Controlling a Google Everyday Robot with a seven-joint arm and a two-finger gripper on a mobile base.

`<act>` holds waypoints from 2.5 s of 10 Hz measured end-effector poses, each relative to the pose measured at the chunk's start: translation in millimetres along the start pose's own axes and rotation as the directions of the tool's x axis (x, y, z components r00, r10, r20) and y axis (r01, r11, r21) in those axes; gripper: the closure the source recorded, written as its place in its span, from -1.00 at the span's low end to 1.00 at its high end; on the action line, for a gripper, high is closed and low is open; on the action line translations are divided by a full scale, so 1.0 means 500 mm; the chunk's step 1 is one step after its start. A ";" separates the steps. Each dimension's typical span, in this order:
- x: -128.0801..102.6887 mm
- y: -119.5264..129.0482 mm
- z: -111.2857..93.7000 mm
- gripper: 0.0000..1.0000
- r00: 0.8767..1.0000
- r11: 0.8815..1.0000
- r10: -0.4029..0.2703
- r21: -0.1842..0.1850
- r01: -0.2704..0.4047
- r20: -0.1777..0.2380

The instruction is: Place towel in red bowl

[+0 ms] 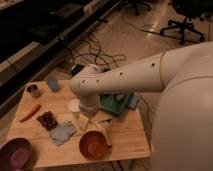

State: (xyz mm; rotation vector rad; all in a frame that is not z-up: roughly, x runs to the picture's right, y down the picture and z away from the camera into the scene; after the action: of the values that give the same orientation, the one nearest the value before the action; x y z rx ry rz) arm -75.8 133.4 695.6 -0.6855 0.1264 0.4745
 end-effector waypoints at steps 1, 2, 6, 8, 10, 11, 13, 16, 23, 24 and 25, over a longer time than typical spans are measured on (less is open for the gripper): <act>0.000 0.000 0.000 -0.60 1.000 1.000 0.000 0.000 0.000 0.000; 0.000 0.000 0.000 -0.60 1.000 1.000 0.000 0.000 0.000 0.000; 0.000 0.000 0.000 -0.60 1.000 1.000 0.000 0.000 0.000 0.000; 0.000 0.000 0.000 -0.60 1.000 1.000 0.000 0.000 0.000 0.000; 0.000 0.000 0.000 -0.60 1.000 1.000 0.000 0.000 0.000 0.000; 0.000 0.000 0.000 -0.60 1.000 1.000 0.000 0.000 0.000 0.000; 0.000 0.000 0.000 -0.60 1.000 1.000 0.000 0.000 0.000 0.000; 0.000 0.000 0.000 -0.60 1.000 1.000 0.000 0.000 0.000 0.000; 0.001 0.000 -0.002 -0.60 1.000 1.000 0.000 0.003 0.000 0.002; -0.005 -0.002 -0.012 -0.60 0.999 0.999 -0.026 0.030 0.025 0.027; -0.019 0.001 -0.023 -0.60 0.997 0.997 -0.064 0.051 0.062 0.041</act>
State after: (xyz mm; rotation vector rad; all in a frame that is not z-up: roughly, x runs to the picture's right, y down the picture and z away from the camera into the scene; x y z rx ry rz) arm -83.9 122.7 688.9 -0.6286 0.0756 0.4242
